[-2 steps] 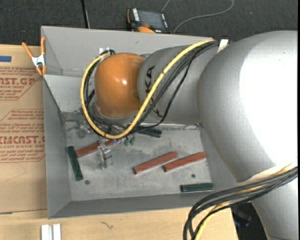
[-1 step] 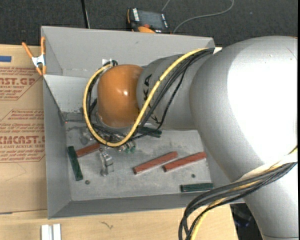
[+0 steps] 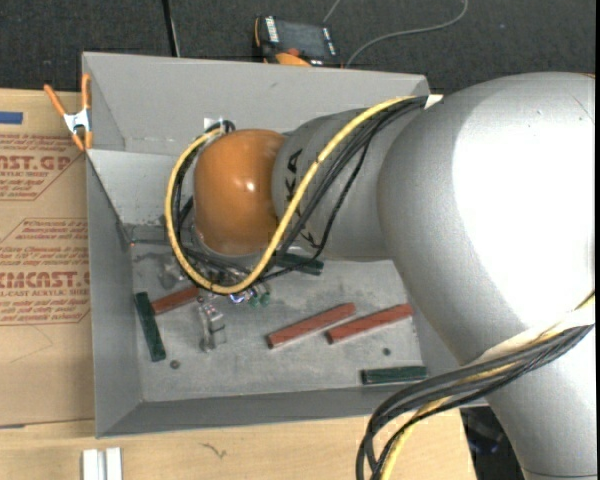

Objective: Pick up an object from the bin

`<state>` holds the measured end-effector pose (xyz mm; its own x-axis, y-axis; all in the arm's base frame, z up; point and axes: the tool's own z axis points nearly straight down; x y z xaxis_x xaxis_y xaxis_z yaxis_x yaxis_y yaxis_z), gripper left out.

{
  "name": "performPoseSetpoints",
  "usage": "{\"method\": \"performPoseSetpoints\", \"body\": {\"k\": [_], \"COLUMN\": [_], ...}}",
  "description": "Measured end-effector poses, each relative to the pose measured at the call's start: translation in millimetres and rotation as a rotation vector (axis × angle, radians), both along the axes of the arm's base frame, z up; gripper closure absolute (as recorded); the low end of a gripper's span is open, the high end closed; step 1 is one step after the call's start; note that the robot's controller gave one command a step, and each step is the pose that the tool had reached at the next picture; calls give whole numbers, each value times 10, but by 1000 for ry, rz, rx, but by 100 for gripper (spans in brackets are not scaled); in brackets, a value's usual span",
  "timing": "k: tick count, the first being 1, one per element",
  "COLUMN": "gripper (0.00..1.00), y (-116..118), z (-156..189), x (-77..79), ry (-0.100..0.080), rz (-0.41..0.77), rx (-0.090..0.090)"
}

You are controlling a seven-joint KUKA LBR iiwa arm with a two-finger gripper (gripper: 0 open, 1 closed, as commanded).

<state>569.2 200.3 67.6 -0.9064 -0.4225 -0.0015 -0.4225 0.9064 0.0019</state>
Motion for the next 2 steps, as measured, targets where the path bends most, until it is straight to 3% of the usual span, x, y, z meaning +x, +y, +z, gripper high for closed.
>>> {"method": "performPoseSetpoints", "body": {"k": [1,2], "gripper": [100,100], "y": [-1,16], "z": [2,1166], "x": [2,20], "ry": [-1,-10], "rz": [0,1], "rx": [0,1]}}
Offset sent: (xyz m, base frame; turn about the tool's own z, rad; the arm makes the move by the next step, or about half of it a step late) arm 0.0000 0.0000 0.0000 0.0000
